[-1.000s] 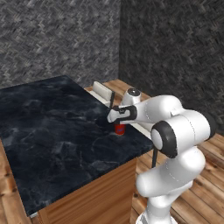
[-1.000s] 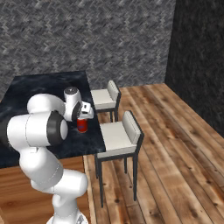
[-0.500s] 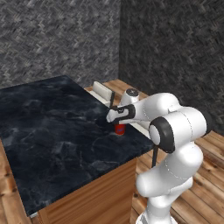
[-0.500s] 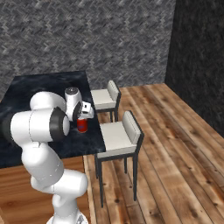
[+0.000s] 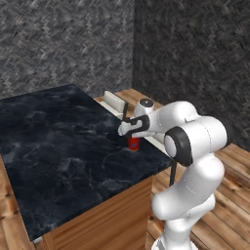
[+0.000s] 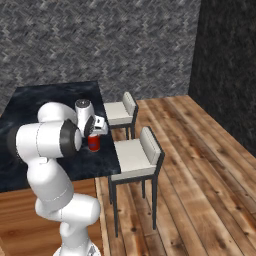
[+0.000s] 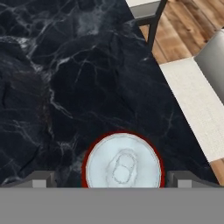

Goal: Four empty soda cans are scattered around the kitchen. Gather all the cans and cluster them next to the stove for recycling.

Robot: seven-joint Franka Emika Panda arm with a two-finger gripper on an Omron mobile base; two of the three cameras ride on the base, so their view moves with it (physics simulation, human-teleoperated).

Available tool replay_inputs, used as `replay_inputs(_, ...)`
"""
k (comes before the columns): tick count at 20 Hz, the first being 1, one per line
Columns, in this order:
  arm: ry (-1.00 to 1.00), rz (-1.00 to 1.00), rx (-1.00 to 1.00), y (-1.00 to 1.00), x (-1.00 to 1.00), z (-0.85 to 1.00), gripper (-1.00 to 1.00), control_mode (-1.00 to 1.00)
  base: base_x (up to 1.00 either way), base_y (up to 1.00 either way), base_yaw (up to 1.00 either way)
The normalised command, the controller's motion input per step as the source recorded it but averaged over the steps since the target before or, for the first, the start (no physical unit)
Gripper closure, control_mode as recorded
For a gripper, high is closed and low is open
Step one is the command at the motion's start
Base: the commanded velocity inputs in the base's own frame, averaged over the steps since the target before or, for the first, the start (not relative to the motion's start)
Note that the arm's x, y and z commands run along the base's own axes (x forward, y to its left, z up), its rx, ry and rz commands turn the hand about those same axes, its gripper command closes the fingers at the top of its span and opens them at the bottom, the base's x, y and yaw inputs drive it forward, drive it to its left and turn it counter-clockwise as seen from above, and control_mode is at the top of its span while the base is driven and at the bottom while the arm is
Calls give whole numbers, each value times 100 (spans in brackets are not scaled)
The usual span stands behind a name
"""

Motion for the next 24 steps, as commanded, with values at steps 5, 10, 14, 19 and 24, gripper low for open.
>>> replay_inputs(5,0,0,0,0,8,-6,-100,-100,0,0,0)
replay_inputs(10,0,0,0,0,10,-10,-100,-100,0,0,0)
replay_inputs(14,1,0,0,0,6,-13,-100,-100,0,0,0)
replay_inputs(19,2,0,0,0,1,-10,-100,-100,0,0,0)
replay_inputs(24,1,-1,0,0,0,-3,-100,-100,0,0,0)
